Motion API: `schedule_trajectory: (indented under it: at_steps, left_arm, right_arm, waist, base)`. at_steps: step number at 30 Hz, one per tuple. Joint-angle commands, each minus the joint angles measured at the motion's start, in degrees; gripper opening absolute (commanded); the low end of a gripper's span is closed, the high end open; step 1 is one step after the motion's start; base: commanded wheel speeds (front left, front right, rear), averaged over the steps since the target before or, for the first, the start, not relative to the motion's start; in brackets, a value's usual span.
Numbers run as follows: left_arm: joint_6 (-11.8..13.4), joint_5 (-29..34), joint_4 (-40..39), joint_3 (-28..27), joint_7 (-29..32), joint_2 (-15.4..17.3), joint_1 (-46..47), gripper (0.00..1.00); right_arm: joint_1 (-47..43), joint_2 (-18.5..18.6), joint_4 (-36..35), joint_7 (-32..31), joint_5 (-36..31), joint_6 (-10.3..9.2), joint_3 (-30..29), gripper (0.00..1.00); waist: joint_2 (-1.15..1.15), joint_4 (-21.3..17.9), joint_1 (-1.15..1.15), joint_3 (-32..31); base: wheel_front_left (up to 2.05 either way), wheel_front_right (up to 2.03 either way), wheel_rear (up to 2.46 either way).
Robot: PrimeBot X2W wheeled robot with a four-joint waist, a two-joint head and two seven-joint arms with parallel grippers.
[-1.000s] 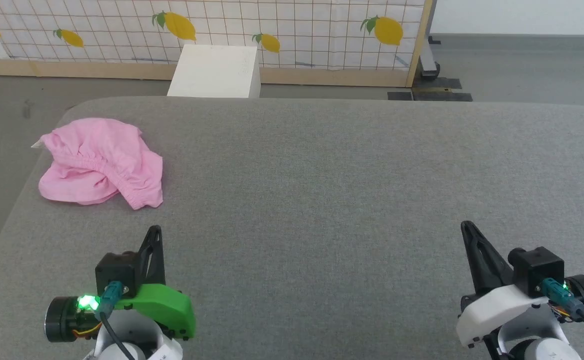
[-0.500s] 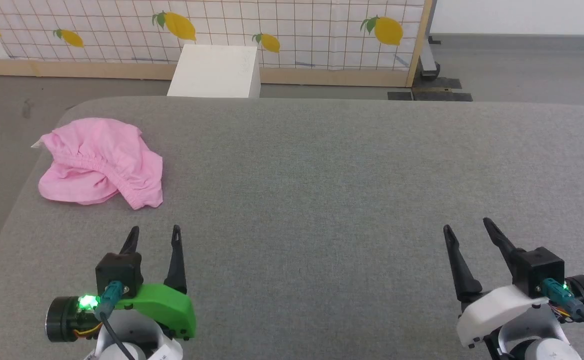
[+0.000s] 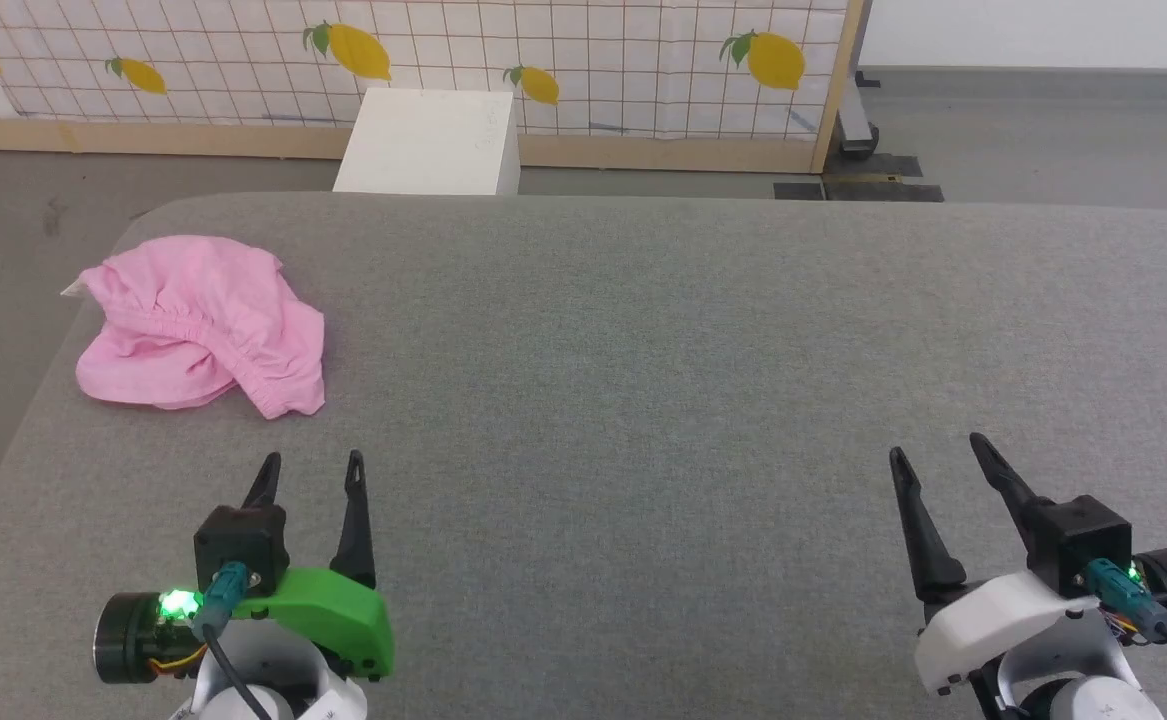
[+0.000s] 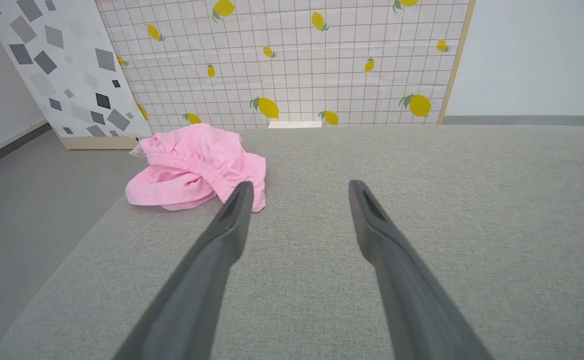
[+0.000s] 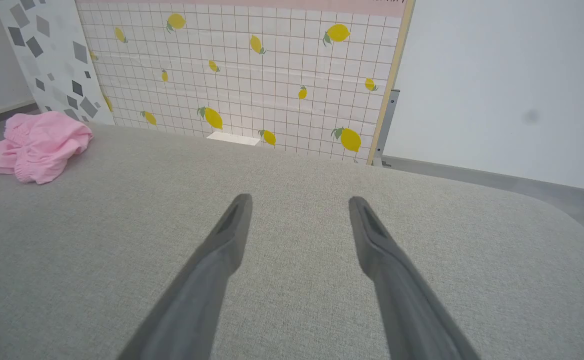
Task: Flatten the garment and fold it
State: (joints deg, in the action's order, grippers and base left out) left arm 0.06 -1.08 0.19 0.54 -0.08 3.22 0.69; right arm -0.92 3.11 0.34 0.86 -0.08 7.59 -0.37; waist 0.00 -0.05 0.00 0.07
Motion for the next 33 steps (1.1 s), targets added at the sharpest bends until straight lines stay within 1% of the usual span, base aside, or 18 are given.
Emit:
schedule_trajectory:
  at_steps: [1, 19, 33]
  left_arm:
    - [0.0, 0.1, 0.1, 0.0, 0.0, 0.3, -0.2, 1.00]
    - [0.0, 0.0, -0.2, 0.8, -0.7, 0.8, -0.3, 1.00]
    - [0.0, -0.5, -0.3, 1.5, -1.2, 1.3, 0.0, 1.00]
  right_arm:
    - [0.4, -0.1, -0.1, 0.6, -0.5, -0.02, 0.1, 1.00]
    - [0.7, -0.1, -0.2, 0.8, 1.8, -0.03, -0.8, 1.00]
    - [1.0, -0.1, -0.5, 1.4, 2.3, -0.04, -0.8, 1.00]
  waist:
    - [0.00, 0.0, 0.00, 0.0]
    - [0.00, -0.1, 0.00, 0.3]
    - [0.00, 0.0, 0.00, 0.6]
  base:
    - [0.00, 0.00, 0.00]
    - [0.00, 0.00, 0.00]
    - [0.00, 0.00, 0.00]
